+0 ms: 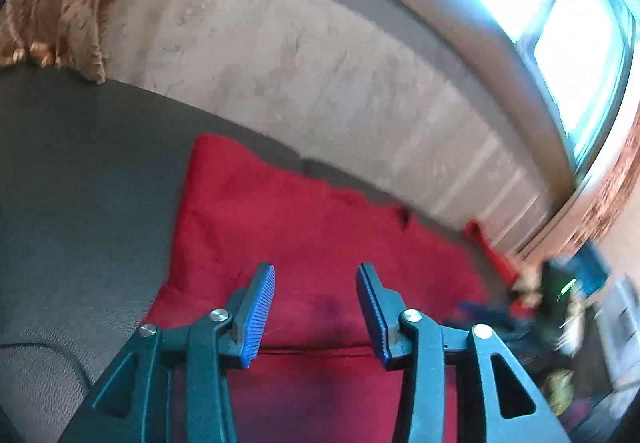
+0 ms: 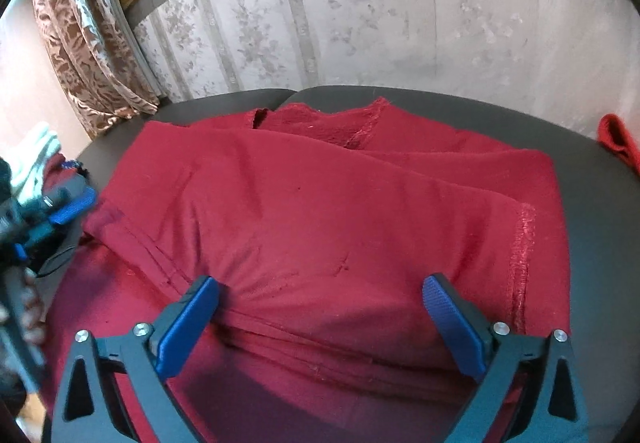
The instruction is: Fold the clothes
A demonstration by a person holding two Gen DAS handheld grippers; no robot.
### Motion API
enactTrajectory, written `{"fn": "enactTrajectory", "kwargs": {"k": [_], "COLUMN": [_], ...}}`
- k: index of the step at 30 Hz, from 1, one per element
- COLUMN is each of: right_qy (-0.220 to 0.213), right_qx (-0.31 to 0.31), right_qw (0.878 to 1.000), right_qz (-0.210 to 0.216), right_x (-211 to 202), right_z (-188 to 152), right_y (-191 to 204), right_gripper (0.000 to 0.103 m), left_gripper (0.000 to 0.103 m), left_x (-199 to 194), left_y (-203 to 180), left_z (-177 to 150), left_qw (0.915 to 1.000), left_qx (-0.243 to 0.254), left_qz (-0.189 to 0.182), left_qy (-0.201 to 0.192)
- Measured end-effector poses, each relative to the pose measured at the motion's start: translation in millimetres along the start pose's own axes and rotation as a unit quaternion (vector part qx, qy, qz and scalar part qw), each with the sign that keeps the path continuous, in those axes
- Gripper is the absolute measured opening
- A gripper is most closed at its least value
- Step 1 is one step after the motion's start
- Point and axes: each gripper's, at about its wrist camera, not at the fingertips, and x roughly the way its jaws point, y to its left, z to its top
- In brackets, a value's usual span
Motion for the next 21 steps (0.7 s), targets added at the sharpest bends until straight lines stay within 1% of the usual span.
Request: {"fn": "enactTrajectory", "kwargs": {"k": [1,2,3,5,6,8,9,11,12,13,17,19,21], "right_qy": [0.009,0.023,0.038,0.066,0.067,0.06,0.061,0.077,0.091,0.11,0.187,0.224,0.257], "right_qx": [-0.002,-0.006,0.009,0.052,0.074,0.106,0.115,0.126,0.127,0.123,0.087,0.07,0.041], "right_qw": [1.0,1.0,0.999,0.994,0.989,0.971,0.959,0.93,0.918,0.91,0.906,0.9,0.896], "right_qz": [0.008,0.014,0.028,0.064,0.108,0.207,0.251,0.337,0.365,0.38,0.37,0.367,0.359], "right_x": [1,2,2,1,1,3,9,32,47,66,134,159,177], "right_z": [3,7,15,35,49,79,94,126,140,154,196,209,213], "right_y": [-2,-3,-5,-12,-13,-10,-3,17,28,41,83,100,119], "right_gripper": [0.103,0.103,0.103,0.103,0.103,0.103,0.103,0.103,0.103,0.103,0.103,0.103,0.103], "left_gripper": [0.042,0.043,0.043,0.043,0.043,0.043,0.043,0.043,0.043,0.043,0.043,0.043,0.043], "left_x": [7,6,3,3,4,4,3,2,2,3,7,10,13], "left_y": [6,11,15,22,22,22,25,29,30,29,22,24,24], "left_z": [-3,-4,-5,-7,-8,-9,-10,-11,-11,-11,-14,-16,-16], "left_qw": [0.9997,0.9994,0.999,0.9978,0.9975,0.9976,0.9977,0.9977,0.9977,0.9977,0.9972,0.9969,0.9969], "left_qx": [-0.017,-0.029,-0.038,-0.054,-0.056,-0.055,-0.055,-0.055,-0.055,-0.055,-0.058,-0.06,-0.06], "left_qz": [-0.005,-0.015,-0.024,-0.04,-0.043,-0.041,-0.04,-0.038,-0.038,-0.039,-0.047,-0.05,-0.05], "left_qy": [0.014,0.011,0.004,0.0,-0.001,-0.002,-0.003,-0.005,-0.005,-0.006,-0.009,-0.011,-0.012]}}
